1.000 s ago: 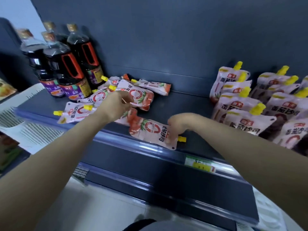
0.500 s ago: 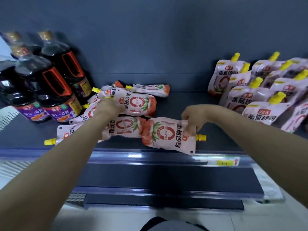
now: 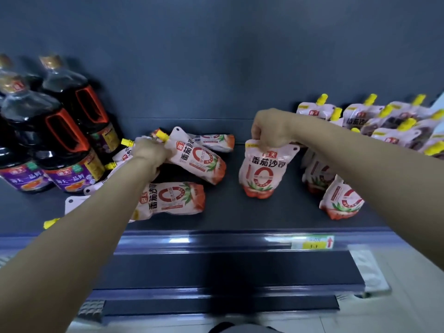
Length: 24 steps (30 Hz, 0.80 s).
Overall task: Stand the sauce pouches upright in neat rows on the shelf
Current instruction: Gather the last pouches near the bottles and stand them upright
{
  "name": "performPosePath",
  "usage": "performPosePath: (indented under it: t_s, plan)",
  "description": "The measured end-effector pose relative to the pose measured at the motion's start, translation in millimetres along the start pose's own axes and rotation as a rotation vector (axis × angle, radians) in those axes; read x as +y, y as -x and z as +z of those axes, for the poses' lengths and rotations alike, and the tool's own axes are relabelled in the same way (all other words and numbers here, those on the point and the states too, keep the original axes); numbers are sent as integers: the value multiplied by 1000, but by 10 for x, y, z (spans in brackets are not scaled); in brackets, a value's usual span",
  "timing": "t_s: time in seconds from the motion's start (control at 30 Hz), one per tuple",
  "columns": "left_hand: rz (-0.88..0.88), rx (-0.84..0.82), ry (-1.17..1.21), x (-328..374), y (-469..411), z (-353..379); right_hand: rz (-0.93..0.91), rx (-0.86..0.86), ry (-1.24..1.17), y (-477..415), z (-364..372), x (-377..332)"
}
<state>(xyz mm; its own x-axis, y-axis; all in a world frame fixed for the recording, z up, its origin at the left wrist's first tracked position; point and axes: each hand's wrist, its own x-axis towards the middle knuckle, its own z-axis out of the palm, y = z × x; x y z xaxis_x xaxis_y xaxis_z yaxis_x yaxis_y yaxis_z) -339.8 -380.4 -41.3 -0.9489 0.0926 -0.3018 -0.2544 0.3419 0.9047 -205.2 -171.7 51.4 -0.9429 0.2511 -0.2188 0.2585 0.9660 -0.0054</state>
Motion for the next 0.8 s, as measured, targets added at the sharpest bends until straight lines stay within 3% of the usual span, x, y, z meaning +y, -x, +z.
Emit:
performPosePath:
  t_s: [0.23, 0.4, 0.53, 0.8]
  plan:
    - [303, -48, -102, 242, 374, 244, 57, 118, -68, -205, 23, 296]
    - [396, -216, -216, 356, 521, 403, 89, -82, -64, -170, -63, 399]
    - [523, -250, -509, 360, 534, 533, 102, 57, 9, -224, -67, 472]
    - [477, -191, -440, 338, 517, 605, 114, 193, 16, -437, -117, 533]
